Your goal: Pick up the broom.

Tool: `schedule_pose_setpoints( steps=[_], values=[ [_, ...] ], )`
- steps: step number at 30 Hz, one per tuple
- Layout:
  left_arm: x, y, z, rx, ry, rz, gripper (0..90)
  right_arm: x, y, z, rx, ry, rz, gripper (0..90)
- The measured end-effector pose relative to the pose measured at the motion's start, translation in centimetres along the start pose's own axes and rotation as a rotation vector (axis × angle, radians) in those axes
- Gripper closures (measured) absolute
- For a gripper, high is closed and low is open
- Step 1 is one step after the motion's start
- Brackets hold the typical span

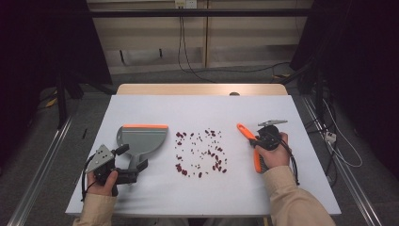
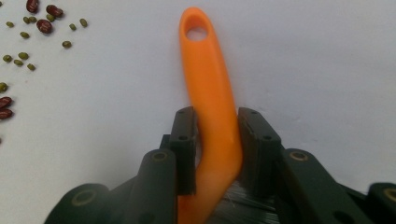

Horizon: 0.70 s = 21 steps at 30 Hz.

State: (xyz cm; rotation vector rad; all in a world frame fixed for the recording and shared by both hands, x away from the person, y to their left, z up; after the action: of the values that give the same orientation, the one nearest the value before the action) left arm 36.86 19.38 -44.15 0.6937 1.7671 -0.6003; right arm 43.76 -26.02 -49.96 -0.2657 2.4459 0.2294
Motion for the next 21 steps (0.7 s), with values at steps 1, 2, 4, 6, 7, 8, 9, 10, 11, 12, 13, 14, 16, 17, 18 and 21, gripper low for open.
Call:
schedule_pose_setpoints(
  steps=[1,2,4,6,7,8,9,10,11,12,13,14,16,17,18,21],
  values=[
    [0.0,0.0,-0.1,0.000,-0.001,-0.001,2.9,0.0,0.0,0.0,-0.003,0.003,-0.001,69.6],
    [0.0,0.0,-0.1,-0.003,-0.002,-0.004,2.9,-0.1,0.0,-0.1,-0.001,0.002,0.004,69.7],
    [0.1,0.2,-0.2,-0.007,0.001,-0.005,2.9,-0.1,0.0,-0.2,-0.002,-0.002,0.013,70.1],
    [0.1,0.2,-0.3,-0.008,0.000,-0.007,3.0,-0.2,0.0,-0.3,-0.007,-0.013,0.020,70.7],
    [0.1,0.3,-0.3,-0.009,-0.001,-0.009,2.9,-0.3,0.0,-0.5,-0.009,-0.024,0.022,71.4],
    [0.1,0.3,-0.4,-0.011,-0.001,-0.010,3.0,-0.5,0.0,-0.7,-0.015,-0.036,0.022,72.2],
    [0.2,0.3,-0.4,-0.012,0.002,-0.007,3.0,-0.7,0.0,-1.0,-0.029,-0.046,0.029,73.0],
    [0.2,0.3,-0.4,-0.012,0.003,-0.008,2.9,-1.0,-0.1,-1.1,-0.020,-0.074,0.028,73.1],
    [0.2,0.3,-0.3,-0.012,0.004,-0.009,2.9,-1.0,0.0,-1.1,-0.006,-0.049,0.006,73.0],
    [0.2,0.3,-0.3,-0.011,0.004,-0.008,2.9,-1.0,0.0,-1.0,-0.005,-0.034,0.006,72.9],
    [0.2,0.2,-0.4,-0.011,0.004,-0.006,2.9,-1.1,0.0,-0.9,-0.007,-0.034,0.008,72.8],
    [0.2,0.2,-0.4,-0.011,0.002,-0.006,2.9,-1.0,0.0,-0.9,-0.009,-0.029,0.007,72.6],
    [0.2,0.2,-0.4,-0.010,0.003,-0.007,2.9,-0.9,-0.2,-0.8,-0.012,-0.028,0.010,71.7],
    [0.2,0.2,-0.4,-0.010,0.003,-0.006,2.9,-0.6,-0.2,-0.7,-0.011,-0.011,0.008,71.1],
    [0.2,0.2,-0.4,-0.010,0.004,-0.007,2.9,-0.5,-0.2,-0.5,-0.013,0.002,0.006,70.6],
    [0.2,0.3,-0.4,-0.012,0.004,-0.007,2.9,-0.1,-0.3,-0.3,-0.011,-0.001,0.015,69.6]
  ],
)
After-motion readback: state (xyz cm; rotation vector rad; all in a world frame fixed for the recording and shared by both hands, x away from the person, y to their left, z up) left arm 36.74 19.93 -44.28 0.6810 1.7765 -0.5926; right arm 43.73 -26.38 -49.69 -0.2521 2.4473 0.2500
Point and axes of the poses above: each handheld gripper's, and its own axes: z roughly forward along the jaws, x roughly out of its underside, y roughly to its left, the point moved 6 cm from there along z, roughly forward along the jaws, and after that the axes turned 4 degrees about z, right-handed, at the moved point
